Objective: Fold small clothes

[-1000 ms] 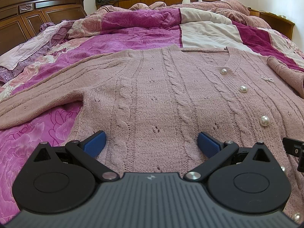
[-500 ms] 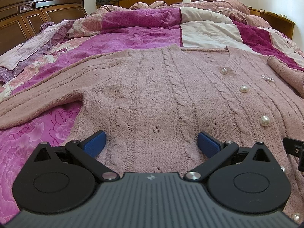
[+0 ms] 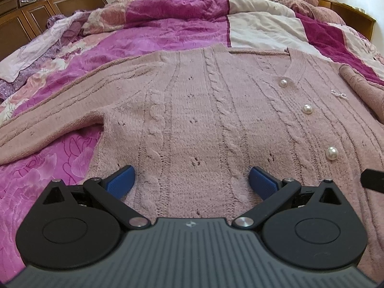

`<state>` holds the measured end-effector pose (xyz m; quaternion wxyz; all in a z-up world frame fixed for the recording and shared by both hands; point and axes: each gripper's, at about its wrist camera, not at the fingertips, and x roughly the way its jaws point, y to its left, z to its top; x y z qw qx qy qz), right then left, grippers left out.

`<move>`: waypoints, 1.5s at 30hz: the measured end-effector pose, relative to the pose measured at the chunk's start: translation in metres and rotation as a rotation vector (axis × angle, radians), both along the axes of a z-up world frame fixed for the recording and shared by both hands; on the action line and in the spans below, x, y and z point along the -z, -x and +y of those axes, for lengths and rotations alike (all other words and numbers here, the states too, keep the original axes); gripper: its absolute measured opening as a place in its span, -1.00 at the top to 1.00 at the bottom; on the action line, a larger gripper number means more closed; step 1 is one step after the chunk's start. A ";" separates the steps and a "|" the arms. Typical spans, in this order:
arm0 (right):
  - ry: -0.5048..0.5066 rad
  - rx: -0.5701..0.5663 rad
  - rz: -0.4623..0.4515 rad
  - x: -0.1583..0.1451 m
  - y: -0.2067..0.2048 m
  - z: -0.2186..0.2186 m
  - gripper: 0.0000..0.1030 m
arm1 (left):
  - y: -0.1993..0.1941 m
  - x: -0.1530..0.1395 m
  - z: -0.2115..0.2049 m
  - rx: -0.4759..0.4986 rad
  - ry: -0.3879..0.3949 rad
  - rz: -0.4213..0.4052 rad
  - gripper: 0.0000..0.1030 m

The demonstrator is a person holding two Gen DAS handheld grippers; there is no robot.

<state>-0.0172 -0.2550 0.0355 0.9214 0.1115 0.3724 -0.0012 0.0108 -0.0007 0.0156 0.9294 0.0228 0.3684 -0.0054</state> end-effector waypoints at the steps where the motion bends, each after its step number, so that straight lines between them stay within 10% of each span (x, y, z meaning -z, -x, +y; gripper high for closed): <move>1: -0.028 -0.001 0.000 -0.004 0.000 -0.004 -1.00 | -0.001 -0.002 0.001 0.000 0.004 0.010 -1.00; 19: -0.106 0.151 -0.080 -0.056 -0.023 -0.126 -1.00 | -0.010 -0.070 -0.039 0.066 0.028 -0.030 -1.00; 45: -0.235 0.411 -0.104 0.013 -0.099 -0.272 -1.00 | -0.043 -0.009 -0.053 0.010 0.022 0.088 -1.00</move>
